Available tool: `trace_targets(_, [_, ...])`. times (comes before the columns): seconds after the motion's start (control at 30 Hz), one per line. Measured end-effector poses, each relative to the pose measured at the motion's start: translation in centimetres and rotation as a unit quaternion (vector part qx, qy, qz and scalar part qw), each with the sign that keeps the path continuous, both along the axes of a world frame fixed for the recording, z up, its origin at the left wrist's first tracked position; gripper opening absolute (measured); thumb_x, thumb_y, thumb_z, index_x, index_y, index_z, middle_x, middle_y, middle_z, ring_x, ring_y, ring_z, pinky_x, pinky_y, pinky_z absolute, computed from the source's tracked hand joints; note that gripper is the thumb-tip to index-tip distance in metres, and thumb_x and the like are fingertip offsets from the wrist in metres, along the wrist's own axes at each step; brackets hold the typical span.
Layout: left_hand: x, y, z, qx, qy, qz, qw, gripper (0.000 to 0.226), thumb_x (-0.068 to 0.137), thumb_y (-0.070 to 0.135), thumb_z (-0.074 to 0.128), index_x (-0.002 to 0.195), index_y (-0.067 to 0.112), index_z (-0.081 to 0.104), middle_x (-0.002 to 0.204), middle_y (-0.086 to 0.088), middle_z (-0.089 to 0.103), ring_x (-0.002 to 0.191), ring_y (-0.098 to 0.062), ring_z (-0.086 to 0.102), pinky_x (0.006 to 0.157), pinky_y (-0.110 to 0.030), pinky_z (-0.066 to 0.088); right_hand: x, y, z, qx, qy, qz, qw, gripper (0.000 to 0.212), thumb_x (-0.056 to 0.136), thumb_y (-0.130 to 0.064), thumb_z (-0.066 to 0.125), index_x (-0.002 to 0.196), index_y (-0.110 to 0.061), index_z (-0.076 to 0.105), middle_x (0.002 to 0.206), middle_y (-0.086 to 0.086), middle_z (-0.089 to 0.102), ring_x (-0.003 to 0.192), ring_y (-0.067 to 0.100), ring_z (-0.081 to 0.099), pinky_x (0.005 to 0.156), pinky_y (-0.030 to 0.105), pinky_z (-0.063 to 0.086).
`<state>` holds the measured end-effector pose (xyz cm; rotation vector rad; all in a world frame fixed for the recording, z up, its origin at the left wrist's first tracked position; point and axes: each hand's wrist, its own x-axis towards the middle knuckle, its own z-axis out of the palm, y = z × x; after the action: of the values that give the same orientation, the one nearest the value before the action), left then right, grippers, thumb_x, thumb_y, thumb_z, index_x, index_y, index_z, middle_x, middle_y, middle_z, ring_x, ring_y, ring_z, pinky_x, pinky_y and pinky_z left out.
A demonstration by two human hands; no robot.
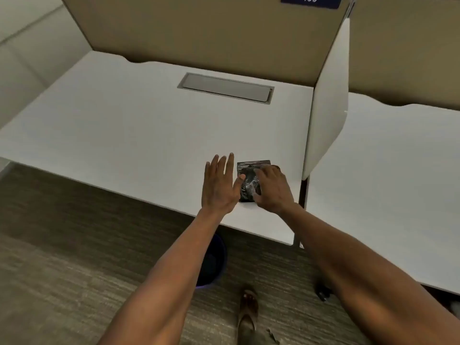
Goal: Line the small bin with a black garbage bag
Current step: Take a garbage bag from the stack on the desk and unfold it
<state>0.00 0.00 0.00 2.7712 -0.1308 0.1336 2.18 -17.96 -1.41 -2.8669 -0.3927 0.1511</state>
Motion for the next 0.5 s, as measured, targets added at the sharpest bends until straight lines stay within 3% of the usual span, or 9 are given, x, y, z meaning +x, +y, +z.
trace_targets(0.23, [0.5, -1.0, -2.8, -0.004, 0.037, 0.013, 0.999, 0.071, 0.107, 0.054, 0.027, 0.165, 0.015, 0.022, 0.168, -0.013, 0.035, 0.16, -0.031, 0.021, 0.132, -0.047, 0.013, 0.1, 0.0, -3.7, -0.078, 0.052, 0.026, 0.995, 0.071, 0.087, -0.034, 0.077, 0.148, -0.017, 0.044, 0.151, 0.01, 0.046, 0.145, 0.033, 0.038, 0.119, 0.048, 0.033])
trace_targets(0.5, [0.0, 0.6, -3.9, -0.029, 0.033, 0.019, 0.999, 0.074, 0.105, 0.059, 0.03, 0.165, 0.016, 0.023, 0.168, -0.012, 0.036, 0.159, -0.03, 0.024, 0.131, -0.046, 0.016, 0.7, -1.1, -5.1, -0.031, 0.026, 0.008, 0.999, 0.052, 0.09, -0.024, 0.069, 0.139, -0.015, 0.055, 0.144, 0.012, 0.053, 0.137, 0.035, 0.045, 0.115, 0.048, 0.036])
